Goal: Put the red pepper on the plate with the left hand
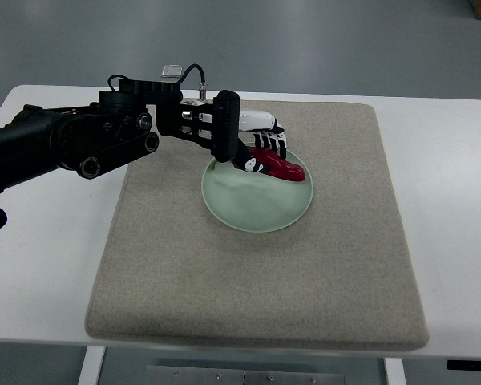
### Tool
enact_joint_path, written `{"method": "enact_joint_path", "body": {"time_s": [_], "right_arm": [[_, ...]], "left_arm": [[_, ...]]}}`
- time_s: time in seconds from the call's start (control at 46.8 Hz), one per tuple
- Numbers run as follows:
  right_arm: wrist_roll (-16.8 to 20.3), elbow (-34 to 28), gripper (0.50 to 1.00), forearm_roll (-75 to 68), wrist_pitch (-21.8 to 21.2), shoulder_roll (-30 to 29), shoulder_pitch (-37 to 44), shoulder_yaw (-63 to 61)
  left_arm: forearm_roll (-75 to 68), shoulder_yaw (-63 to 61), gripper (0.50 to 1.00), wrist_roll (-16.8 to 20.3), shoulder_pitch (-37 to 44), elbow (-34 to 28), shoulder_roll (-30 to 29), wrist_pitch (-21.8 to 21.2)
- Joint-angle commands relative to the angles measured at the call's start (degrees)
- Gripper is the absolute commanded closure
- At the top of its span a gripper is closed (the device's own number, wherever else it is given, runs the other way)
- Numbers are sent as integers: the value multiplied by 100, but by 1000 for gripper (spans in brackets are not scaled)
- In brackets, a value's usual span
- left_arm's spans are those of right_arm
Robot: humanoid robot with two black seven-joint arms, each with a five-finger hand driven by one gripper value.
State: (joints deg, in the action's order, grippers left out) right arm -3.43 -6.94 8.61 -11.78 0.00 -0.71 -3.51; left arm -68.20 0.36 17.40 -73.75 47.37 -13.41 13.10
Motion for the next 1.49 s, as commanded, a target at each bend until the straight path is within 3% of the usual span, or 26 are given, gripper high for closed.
{"method": "enact_joint_path", "body": {"time_s": [0.0, 0.214, 0.363, 0.747, 1.324, 1.473], "right_arm": [[0, 0, 568, 0, 0, 0, 0, 0], [0, 0, 568, 0, 0, 0, 0, 0], [0, 0, 568, 0, 0, 0, 0, 0], [0, 0, 568, 0, 0, 0, 0, 0], [0, 0, 568, 0, 0, 0, 0, 0], [0, 0, 568, 0, 0, 0, 0, 0]], "left_arm": [[0, -1, 836, 0, 1, 0, 5, 0], [0, -19, 767, 0, 27, 0, 5, 0], [0, -10, 746, 0, 19, 0, 14, 0], [9, -19, 731, 0, 19, -114, 5, -18], [141, 78, 692, 0, 36, -1555, -13, -158], [210, 96, 615, 9, 54, -1942, -13, -606]]}}
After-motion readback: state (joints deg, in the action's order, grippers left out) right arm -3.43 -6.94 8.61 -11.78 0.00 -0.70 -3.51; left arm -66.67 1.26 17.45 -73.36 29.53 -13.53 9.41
